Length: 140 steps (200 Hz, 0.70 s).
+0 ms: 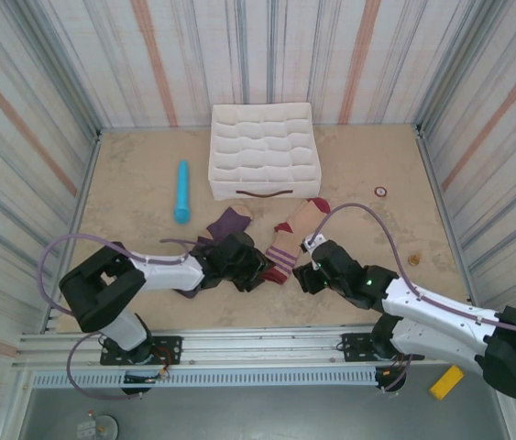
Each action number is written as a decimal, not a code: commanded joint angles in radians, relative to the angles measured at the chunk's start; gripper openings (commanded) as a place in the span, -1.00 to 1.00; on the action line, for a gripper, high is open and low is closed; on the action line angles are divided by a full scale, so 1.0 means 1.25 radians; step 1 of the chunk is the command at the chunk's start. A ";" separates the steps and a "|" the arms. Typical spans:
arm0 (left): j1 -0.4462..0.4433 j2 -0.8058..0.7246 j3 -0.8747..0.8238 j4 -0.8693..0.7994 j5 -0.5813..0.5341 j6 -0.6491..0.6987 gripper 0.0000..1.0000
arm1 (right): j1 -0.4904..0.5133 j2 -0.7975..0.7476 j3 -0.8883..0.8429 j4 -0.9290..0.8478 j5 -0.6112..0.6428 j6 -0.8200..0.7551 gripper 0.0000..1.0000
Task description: Roll the socks
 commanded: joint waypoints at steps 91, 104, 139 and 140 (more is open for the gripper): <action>0.027 -0.059 -0.003 -0.153 -0.046 0.047 -0.94 | 0.073 0.087 -0.031 0.141 -0.011 -0.005 0.27; 0.035 -0.084 -0.010 -0.179 -0.047 0.058 -0.98 | 0.076 0.112 -0.027 0.159 -0.015 -0.012 0.26; 0.050 -0.141 -0.021 -0.232 -0.057 0.078 -1.00 | 0.090 0.165 -0.013 0.201 -0.017 -0.033 0.22; 0.050 -0.142 -0.021 -0.233 -0.057 0.079 -1.00 | 0.090 0.165 -0.013 0.202 -0.017 -0.033 0.22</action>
